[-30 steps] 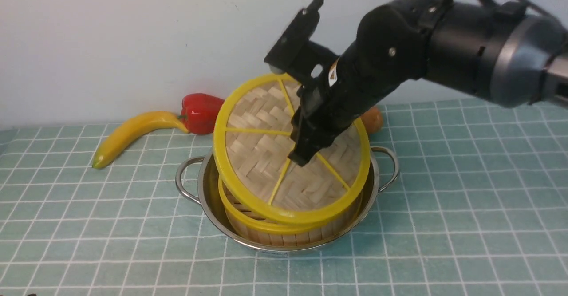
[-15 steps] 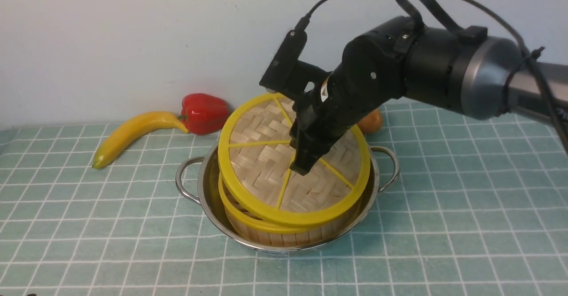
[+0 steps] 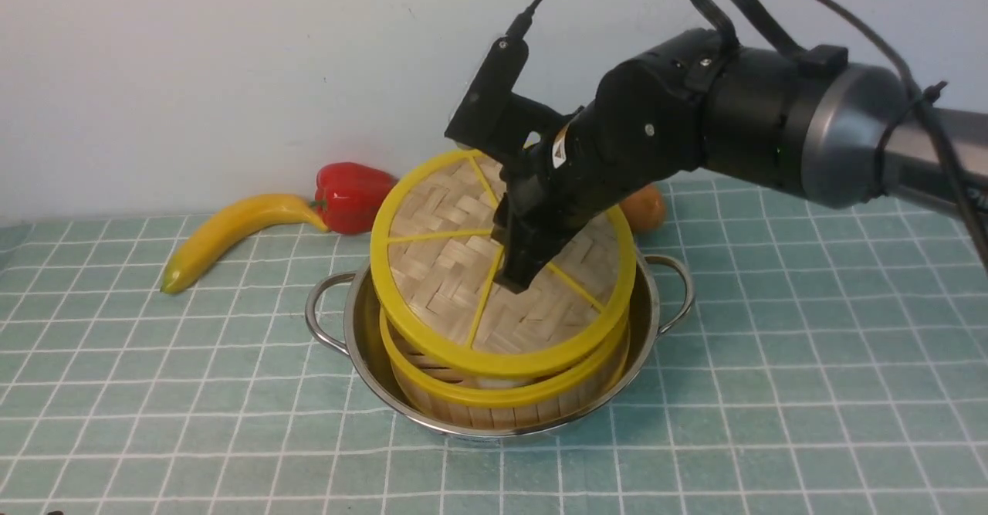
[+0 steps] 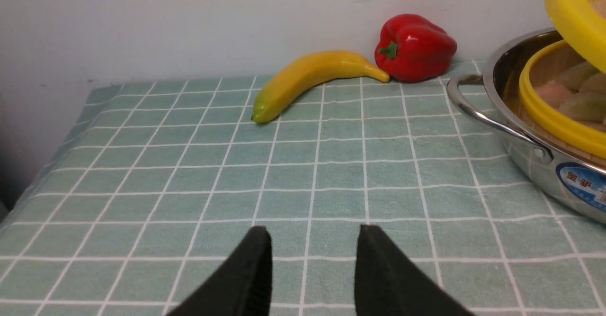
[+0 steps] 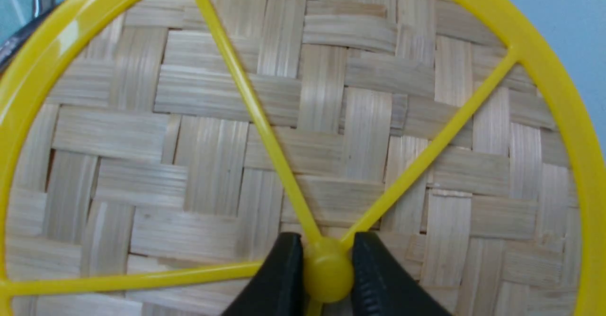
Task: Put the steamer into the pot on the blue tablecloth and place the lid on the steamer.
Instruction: 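Place the bamboo steamer lid onto the steamer basket in the pot with the right gripper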
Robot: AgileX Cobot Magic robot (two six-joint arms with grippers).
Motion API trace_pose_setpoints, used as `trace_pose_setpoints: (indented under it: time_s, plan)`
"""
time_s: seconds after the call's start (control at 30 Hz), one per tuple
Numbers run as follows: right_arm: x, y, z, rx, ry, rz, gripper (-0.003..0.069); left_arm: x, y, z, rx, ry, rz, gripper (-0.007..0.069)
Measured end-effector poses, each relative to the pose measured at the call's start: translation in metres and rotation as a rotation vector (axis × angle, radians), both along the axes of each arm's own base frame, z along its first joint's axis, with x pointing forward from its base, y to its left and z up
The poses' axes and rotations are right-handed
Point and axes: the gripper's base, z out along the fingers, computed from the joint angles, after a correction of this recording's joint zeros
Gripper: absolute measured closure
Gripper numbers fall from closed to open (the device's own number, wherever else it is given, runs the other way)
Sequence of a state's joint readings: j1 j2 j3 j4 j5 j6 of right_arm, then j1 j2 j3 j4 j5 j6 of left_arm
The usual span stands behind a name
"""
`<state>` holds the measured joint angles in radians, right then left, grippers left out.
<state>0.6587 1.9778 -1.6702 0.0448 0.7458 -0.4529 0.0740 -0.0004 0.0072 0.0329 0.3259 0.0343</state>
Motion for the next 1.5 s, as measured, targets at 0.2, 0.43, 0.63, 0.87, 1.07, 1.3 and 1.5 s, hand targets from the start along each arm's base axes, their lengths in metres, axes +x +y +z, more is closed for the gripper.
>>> trace_pose_setpoints:
  time_s: [0.2,0.43,0.63,0.87,1.07,1.3,1.5]
  plan:
    - [0.001,0.003,-0.008,0.01,0.02,-0.002,0.0513,0.0,0.0,0.0,0.0,0.0,0.0,0.0382]
    - [-0.018,-0.01,0.04,0.064,0.006,-0.014,0.0513,0.0,0.0,0.0,0.0,0.0,0.0,0.0382]
    - [-0.018,-0.007,0.032,0.068,0.056,-0.023,0.0513,0.0,0.0,0.0,0.0,0.0,0.0,0.0382]
    - [-0.005,0.0,-0.006,-0.016,0.074,-0.001,0.0513,0.0,0.0,0.0,-0.001,0.0,0.0,0.0382]
    - [-0.002,0.002,-0.008,-0.017,0.04,0.02,0.0513,0.0,0.0,0.0,-0.001,0.0,0.0,0.0382]
    - [0.0,0.003,-0.01,-0.017,0.024,0.031,0.0513,0.0,0.0,0.0,-0.001,0.0,0.0,0.0382]
    - [0.001,0.004,-0.012,-0.016,0.024,0.03,0.0513,0.0,0.0,0.0,-0.001,0.0,0.0,0.0382]
